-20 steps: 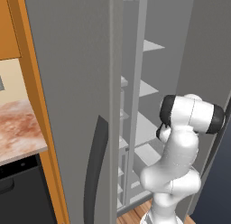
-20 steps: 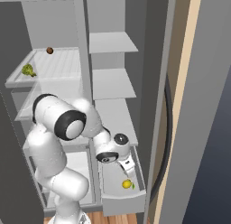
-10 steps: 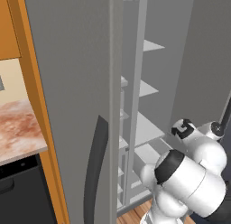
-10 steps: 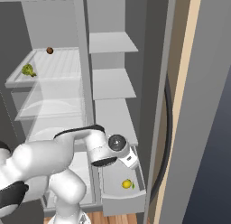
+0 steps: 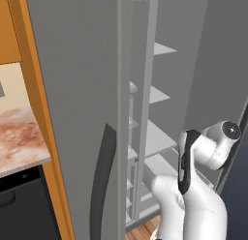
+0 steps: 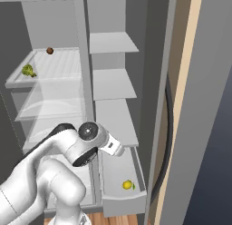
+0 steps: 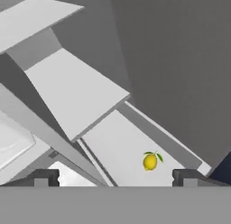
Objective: Take the lemon and broccoli from the fridge shelf and place them in the freezer drawer to begin freezing them.
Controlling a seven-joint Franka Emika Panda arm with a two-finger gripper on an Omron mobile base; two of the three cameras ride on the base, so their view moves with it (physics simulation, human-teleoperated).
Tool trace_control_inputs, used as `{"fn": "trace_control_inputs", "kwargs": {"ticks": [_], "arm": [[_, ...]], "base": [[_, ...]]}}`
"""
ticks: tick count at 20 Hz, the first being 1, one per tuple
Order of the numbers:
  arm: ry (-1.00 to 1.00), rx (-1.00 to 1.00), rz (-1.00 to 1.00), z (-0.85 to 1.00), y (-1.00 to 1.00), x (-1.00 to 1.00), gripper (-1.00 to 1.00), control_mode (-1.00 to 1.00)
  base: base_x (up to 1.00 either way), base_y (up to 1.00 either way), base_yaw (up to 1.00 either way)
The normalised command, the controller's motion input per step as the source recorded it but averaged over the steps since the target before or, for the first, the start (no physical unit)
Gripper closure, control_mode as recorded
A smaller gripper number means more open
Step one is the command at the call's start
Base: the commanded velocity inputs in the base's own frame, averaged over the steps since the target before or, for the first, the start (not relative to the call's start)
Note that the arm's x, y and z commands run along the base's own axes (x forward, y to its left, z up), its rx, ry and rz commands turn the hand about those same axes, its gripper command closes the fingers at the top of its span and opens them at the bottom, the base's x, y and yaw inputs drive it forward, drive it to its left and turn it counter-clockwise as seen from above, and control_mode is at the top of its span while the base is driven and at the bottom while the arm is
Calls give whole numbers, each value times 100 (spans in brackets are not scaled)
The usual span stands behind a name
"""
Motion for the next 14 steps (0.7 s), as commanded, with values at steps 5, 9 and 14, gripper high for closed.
{"fn": "trace_control_inputs", "kwargs": {"ticks": [5, 9, 14], "arm": [[29, -18, 7, 39, 71, 4, -100, -100], [7, -3, 0, 1, 14, 4, -100, -100], [0, 0, 0, 0, 0, 0, -100, -100]], "base": [[0, 0, 0], [0, 0, 0], [0, 0, 0]]}}
